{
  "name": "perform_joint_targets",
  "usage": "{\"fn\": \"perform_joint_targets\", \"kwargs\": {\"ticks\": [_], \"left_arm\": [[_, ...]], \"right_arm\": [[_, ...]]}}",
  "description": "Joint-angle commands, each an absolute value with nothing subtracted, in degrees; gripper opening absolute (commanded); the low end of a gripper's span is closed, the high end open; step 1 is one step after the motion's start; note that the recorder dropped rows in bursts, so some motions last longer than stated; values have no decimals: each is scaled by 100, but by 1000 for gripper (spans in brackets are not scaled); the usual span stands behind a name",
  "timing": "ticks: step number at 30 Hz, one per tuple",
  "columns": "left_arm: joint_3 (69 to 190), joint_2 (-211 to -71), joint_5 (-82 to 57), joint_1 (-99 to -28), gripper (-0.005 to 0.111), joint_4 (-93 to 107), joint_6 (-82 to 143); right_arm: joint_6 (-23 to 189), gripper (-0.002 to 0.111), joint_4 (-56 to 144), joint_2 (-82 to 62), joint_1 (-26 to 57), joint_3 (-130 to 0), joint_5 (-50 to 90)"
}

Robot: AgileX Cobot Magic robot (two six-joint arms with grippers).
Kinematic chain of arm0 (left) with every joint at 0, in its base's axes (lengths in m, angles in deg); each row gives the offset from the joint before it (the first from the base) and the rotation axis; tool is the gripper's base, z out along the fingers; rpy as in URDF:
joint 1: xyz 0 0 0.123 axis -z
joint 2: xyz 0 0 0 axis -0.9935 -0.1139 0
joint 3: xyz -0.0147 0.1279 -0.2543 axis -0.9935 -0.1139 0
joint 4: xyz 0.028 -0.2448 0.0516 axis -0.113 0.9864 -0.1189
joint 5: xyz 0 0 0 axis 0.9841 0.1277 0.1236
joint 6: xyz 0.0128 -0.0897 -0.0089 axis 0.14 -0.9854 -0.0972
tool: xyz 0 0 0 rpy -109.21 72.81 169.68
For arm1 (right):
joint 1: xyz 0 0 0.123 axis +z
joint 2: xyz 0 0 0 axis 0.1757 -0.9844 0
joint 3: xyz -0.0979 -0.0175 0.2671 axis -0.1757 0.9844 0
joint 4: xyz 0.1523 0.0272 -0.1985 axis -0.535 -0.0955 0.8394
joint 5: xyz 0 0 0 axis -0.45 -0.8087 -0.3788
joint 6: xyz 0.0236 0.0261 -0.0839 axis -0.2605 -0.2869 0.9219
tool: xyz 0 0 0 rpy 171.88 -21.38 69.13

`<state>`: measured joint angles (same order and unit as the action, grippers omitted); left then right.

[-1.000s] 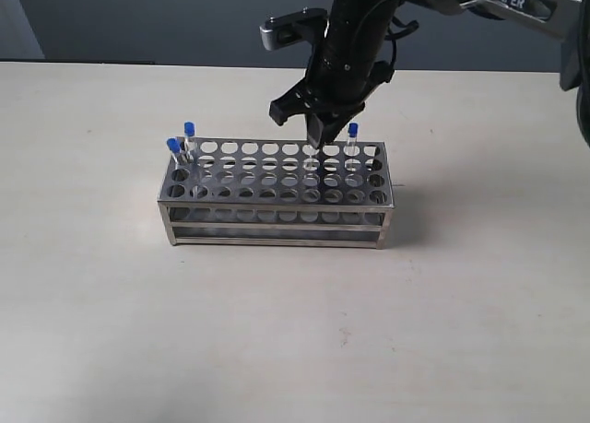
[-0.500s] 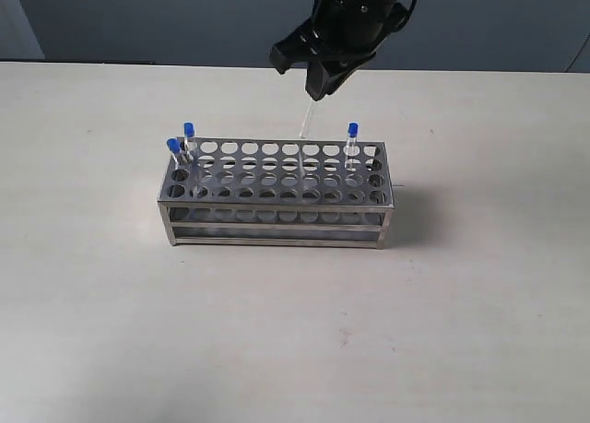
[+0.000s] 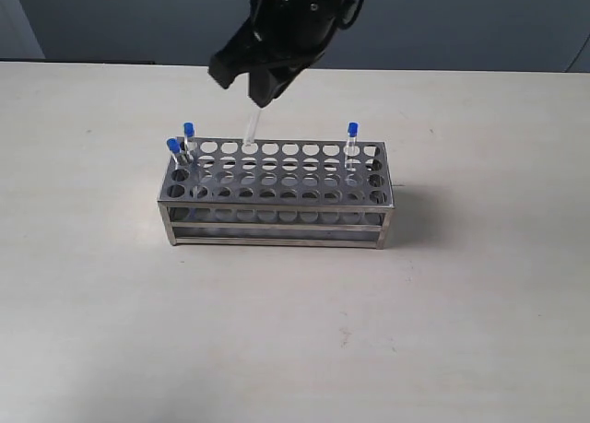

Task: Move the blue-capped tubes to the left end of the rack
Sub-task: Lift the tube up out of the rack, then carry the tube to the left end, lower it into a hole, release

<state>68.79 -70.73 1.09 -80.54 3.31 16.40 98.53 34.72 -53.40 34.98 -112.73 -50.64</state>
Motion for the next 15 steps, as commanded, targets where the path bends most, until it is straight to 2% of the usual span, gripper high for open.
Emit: {"fn": "perform_joint_targets", "kwargs": {"ticks": [1, 15], "left_arm": [[6910, -7093, 74, -7992, 1, 325, 1636], [6910, -7093, 74, -7992, 1, 325, 1636]], "right_arm": [[9969, -1, 3462, -5280, 3684, -11261, -5012], [10227, -1, 2931, -6199, 3855, -12368, -5012]]}}
